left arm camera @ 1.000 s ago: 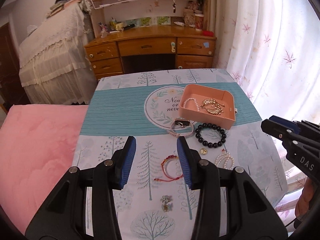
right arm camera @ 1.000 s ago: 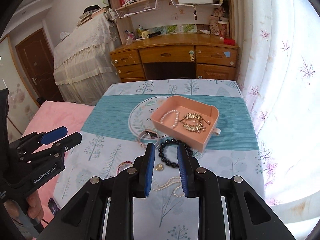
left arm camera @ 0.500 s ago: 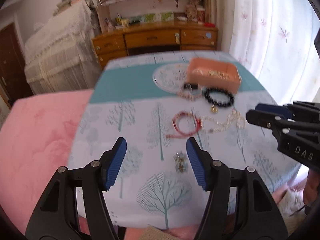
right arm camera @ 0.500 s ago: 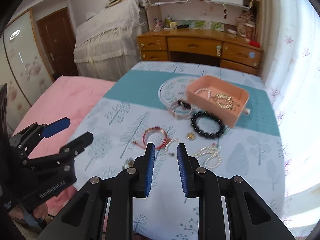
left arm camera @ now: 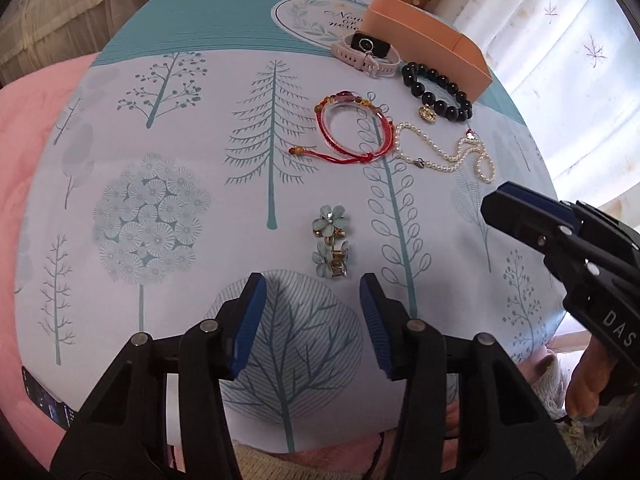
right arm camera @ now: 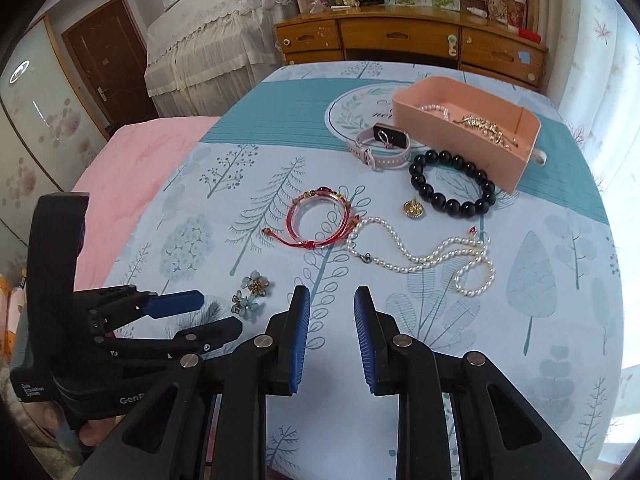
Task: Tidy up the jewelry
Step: 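Grasp one blue flower hair clip with the left tool, then grasp the second blue flower clip with the right tool while left tool holds its clip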
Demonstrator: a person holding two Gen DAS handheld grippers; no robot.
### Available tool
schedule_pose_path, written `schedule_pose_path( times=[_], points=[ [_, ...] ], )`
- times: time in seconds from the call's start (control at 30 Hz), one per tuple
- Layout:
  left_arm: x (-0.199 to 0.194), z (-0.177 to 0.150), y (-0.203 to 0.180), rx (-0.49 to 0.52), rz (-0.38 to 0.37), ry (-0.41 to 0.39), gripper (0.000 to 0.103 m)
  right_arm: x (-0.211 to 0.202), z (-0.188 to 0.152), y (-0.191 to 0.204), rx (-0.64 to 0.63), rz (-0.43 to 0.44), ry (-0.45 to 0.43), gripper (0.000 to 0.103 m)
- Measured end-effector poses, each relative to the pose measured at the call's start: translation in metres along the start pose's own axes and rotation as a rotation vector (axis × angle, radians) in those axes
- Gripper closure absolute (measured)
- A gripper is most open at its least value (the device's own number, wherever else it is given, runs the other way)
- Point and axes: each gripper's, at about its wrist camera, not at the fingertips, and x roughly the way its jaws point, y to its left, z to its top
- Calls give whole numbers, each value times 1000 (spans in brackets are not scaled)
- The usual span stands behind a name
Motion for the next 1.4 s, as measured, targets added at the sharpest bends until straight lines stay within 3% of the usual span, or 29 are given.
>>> schedule_pose_path(
  times=[0.33, 0.43, 0.7, 0.97, 1.2, 1.3, 1.4],
  points=[
    [8, 6, -8, 13, -19, 1, 78, 20, 3, 7, -39, 25, 50, 80],
    [10, 8, -8, 9, -23, -3, 92, 24, 3, 10, -52, 29, 61, 80],
    [-4, 7, 12, -61, -22, -62, 92, 37, 4, 21, -91, 70, 92, 80],
    [-20, 4, 41, -142, -16, -112, 92, 65, 11, 59, -234, 117, 110, 80],
    [-26, 5, 51, -157, -11, -137, 92, 94, 10, 80, -292, 98, 136, 80],
    [-27, 5, 51, -151, -6, -142, 92, 96, 8, 87, -329, 79, 109, 80],
    [-28, 5, 50, -144, 0, -150, 92, 97, 5, 89, -339, 69, 92, 87]
  ],
)
